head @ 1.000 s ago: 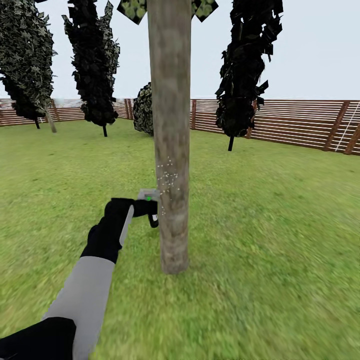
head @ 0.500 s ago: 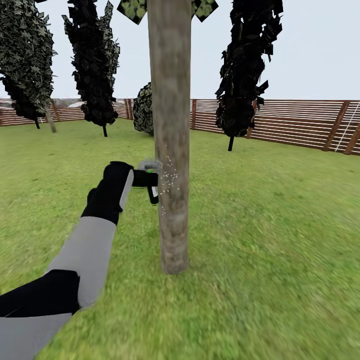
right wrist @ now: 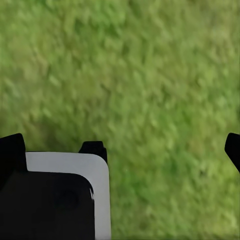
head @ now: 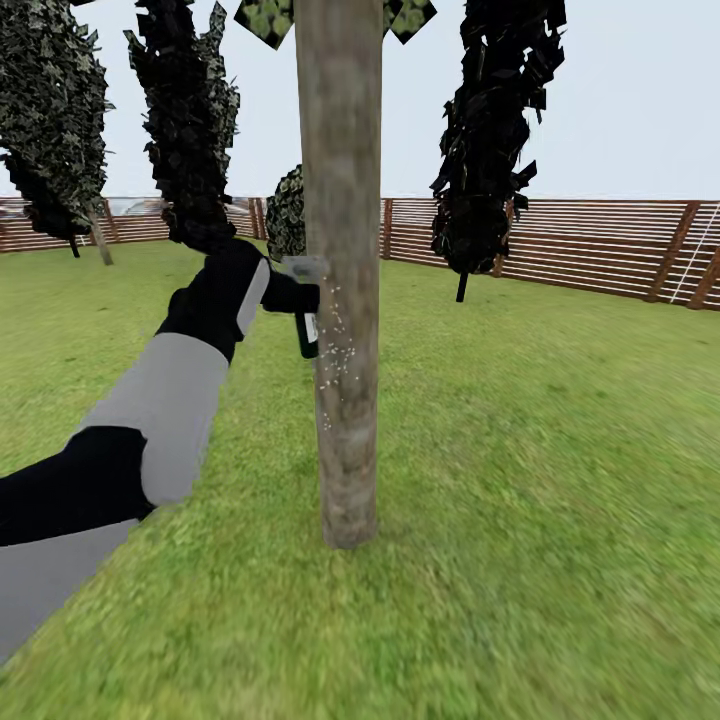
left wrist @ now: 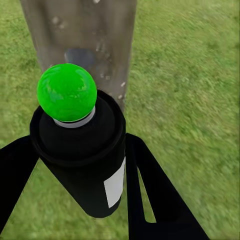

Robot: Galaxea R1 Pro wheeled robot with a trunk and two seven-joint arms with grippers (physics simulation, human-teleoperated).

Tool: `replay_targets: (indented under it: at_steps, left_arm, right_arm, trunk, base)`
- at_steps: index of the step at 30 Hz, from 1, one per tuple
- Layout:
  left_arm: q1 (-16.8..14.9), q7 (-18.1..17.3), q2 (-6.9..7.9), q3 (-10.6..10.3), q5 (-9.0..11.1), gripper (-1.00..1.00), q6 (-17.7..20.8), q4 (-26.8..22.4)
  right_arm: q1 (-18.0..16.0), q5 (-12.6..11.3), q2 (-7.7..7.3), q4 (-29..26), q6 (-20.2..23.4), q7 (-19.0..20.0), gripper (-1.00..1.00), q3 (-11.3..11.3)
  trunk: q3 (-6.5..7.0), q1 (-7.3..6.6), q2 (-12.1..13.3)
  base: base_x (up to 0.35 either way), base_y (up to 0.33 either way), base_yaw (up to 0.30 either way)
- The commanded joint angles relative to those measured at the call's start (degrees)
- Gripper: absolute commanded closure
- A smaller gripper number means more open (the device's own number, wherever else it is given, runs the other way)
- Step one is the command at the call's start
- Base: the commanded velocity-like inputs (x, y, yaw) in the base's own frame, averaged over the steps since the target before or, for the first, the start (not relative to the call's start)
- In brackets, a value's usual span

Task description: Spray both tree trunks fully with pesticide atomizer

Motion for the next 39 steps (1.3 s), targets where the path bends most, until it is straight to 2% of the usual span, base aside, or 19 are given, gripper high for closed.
replay_targets:
  at_steps: [1,5,8,11,16,24,27,31,33,35,39]
  left_arm:
    - [-3.2,0.1,0.01,0.0,-0.1,1.00,0.0,1.6]
    - [-7.8,0.1,0.01,0.1,-0.1,1.00,0.1,4.4]
    - [-12.7,0.1,0.03,0.1,-0.1,1.00,0.1,8.9]
    - [-17.0,0.1,0.10,0.4,-0.1,1.00,0.1,10.7]
    - [-21.0,0.1,0.71,1.2,-0.1,1.00,0.1,12.5]
    - [-24.8,0.2,0.97,1.3,-0.1,1.00,0.1,14.1]
    - [-26.7,0.2,0.98,1.4,-0.1,1.00,0.1,15.4]
    - [-27.2,0.2,0.98,1.6,-0.1,1.00,0.1,15.8]
    - [-27.3,0.2,0.98,3.3,-0.1,1.00,0.1,15.9]
    - [-27.3,0.2,0.98,6.9,-0.1,1.00,0.0,15.9]
    - [-27.3,0.2,0.92,8.8,-0.1,1.00,0.0,16.0]
  right_arm:
    - [0.0,0.0,0.00,0.0,0.0,0.0,-1.00,0.0]
    - [0.0,0.0,0.00,0.0,0.0,0.0,-1.00,0.0]
    - [0.0,0.0,0.00,0.0,0.0,0.0,-1.00,0.0]
    - [0.0,0.0,0.00,0.0,0.0,0.0,-1.00,0.0]
    - [0.0,0.0,0.00,0.0,0.0,0.0,-1.00,0.0]
    - [0.1,0.0,0.15,0.0,0.1,0.0,-1.00,0.0]
    - [0.1,0.5,1.35,0.0,0.0,0.0,-1.00,0.0]
    - [0.2,1.7,1.90,0.0,0.0,0.0,-1.00,0.0]
    - [0.4,2.0,2.02,0.0,0.0,0.0,-1.00,0.0]
    - [0.6,2.1,2.07,0.0,0.0,0.0,-1.00,0.0]
    - [0.8,2.2,2.04,0.0,0.0,0.0,-1.00,0.0]
  trunk:
    - [0.00,0.00,0.0]
    - [0.00,0.00,0.0]
    - [0.00,0.00,0.0]
    - [0.00,0.00,0.0]
    - [0.00,0.00,0.0]
    - [0.00,0.00,0.0]
    - [0.00,0.00,0.0]
    - [0.00,0.00,0.0]
    - [0.00,0.00,0.0]
    - [0.00,0.00,0.0]
    - [0.00,0.00,0.0]
  base:
    - [0.000,0.000,0.000]
    - [0.000,0.000,0.000]
    - [0.000,0.000,0.000]
    - [0.000,0.000,0.000]
    - [0.000,0.000,0.000]
    - [0.000,0.000,0.000]
    - [0.000,0.000,0.000]
    - [0.000,0.000,0.000]
    - [0.000,0.000,0.000]
    - [0.000,0.000,0.000]
    - [0.000,0.000,0.000]
